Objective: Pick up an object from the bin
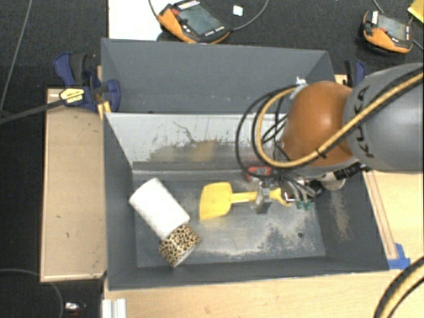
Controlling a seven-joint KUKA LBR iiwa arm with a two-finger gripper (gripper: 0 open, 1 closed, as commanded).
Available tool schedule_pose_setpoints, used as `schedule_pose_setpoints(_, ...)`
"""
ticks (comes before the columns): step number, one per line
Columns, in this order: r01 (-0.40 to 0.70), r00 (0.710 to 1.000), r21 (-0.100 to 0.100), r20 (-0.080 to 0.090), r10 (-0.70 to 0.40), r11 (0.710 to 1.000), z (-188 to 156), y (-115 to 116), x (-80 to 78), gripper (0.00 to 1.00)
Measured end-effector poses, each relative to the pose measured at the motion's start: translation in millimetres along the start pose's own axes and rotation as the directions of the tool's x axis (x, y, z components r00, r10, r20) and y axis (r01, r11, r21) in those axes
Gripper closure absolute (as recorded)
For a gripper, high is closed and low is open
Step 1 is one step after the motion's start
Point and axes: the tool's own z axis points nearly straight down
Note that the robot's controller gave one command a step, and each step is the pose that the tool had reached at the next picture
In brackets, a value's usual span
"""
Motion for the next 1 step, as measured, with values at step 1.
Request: schedule_pose_setpoints(1,0.002,1.0,0.0,0.003,-0.002,1.0,-2.5,-0.1,-0.7,1.0)
